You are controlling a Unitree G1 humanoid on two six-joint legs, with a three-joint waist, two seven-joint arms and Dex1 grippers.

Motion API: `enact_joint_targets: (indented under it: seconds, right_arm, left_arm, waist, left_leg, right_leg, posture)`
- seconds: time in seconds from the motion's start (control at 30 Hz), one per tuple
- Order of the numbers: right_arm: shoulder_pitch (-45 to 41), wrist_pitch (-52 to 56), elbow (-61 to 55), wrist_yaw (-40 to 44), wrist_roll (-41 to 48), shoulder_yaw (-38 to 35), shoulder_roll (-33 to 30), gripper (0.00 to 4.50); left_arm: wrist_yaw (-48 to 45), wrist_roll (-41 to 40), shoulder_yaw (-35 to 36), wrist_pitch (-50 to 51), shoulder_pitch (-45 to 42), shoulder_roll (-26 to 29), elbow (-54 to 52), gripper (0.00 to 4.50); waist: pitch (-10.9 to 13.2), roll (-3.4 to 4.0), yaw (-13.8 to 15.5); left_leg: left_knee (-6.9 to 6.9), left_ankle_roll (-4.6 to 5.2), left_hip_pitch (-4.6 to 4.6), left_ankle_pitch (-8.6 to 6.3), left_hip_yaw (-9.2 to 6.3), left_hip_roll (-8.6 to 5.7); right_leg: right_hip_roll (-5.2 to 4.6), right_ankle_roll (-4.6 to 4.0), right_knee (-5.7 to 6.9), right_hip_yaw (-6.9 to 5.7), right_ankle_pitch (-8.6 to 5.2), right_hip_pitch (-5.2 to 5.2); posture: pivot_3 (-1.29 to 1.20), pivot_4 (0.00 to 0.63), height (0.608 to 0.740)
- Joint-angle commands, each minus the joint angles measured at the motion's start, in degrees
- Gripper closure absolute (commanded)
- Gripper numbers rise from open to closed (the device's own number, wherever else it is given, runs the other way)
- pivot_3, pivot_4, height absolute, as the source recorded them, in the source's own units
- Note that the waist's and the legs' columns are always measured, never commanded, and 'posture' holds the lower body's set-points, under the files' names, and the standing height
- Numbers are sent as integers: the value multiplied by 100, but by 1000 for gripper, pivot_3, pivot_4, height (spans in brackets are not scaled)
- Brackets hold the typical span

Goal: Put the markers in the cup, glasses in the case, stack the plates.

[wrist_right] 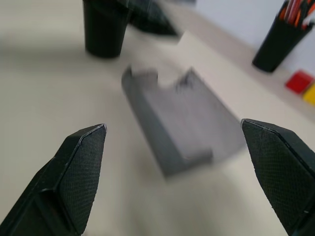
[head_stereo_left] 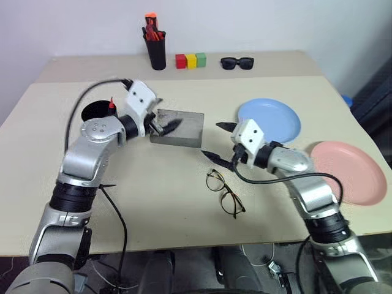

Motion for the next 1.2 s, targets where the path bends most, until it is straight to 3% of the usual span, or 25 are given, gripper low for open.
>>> enact_joint_targets:
  seconds: [0.03, 0.3, 0.33, 0.43, 0.63, 0.77, 0.93, 1.1, 1.2]
  right_arm:
    - [173, 223, -630, 415, 307, -284, -470, 0]
    - [604, 464, -1074, 304, 312, -506, -827, 0]
    - [636, 478, -1106, 266, 305, -511, -816, 0]
    - [701, 507, -1166, 169, 300, -512, -797, 0]
    - [750, 415, -1071, 99, 262, -464, -787, 0]
    - [710, 590, -998, 65, 240, -385, -795, 0]
    - [696, 1568, -1349, 156, 967, -603, -808, 0]
    - [642, 2474, -1600, 17, 1029, -516, -1168, 0]
    - [623, 2911, -1638, -57, 1104, -455, -1266, 0]
  left_arm:
    - [-1075, 342, -505, -400, -468, 229, 831, 45]
    - [-2011, 1281, -1162, -1377, -1392, 66, 2842, 45]
    - [-2052, 1355, -1164, -1491, -1431, 42, 2987, 281]
    - [-2144, 1494, -1100, -1754, -1462, -14, 3254, 1276]
    - [-2146, 1489, -880, -2312, -1233, -86, 3154, 4370]
    - [-2165, 1332, -750, -2414, -852, -117, 2344, 4444]
    - [-2602, 1236, -885, -1425, -56, 341, 418, 4444]
    - [-2658, 1098, -867, -837, 437, 593, -608, 4444]
    - [-2573, 1299, -935, -829, 566, 681, -733, 3609]
  waist:
    - [1, 2, 8]
    - [1, 2, 59]
    - [1, 2, 61]
    - [2, 1, 68]
    - [2, 1, 66]
    - [2, 1, 69]
    - [2, 2, 61]
    - [2, 3, 73]
    - [2, 2, 83]
  left_leg:
    - [0, 1, 0, 0, -1, 0]
    - [9, 1, -9, -1, 3, -2]
    - [8, 1, -10, -1, 3, -2]
    - [7, 2, -10, -1, 3, -2]
    - [10, 3, -11, -1, 3, -2]
    - [9, 3, -10, -1, 2, -2]
    - [8, 3, -10, -1, 2, -1]
    - [14, 3, -3, -1, 1, -1]
    - [18, 3, -5, -1, 2, -2]
  right_leg:
    - [1, 0, 1, 0, 0, -1]
    - [-3, -15, -9, 2, -9, 1]
    - [-3, -5, -9, 2, -4, 1]
    - [-3, 1, -9, 1, -2, 1]
    - [-4, 1, -8, 1, -2, 2]
    - [-5, 2, -7, 2, -2, 2]
    - [-6, 3, -4, 2, -2, 2]
    - [-5, -15, 5, 3, -12, 5]
    - [-7, -19, -2, 3, -14, 11]
  posture:
    - [0, 150, 740]
    - [0, 150, 740]
    - [0, 150, 740]
    - [0, 150, 740]
    - [0, 150, 740]
    - [0, 150, 740]
    - [0, 150, 740]
    - [0, 150, 740]
    - [0, 150, 740]
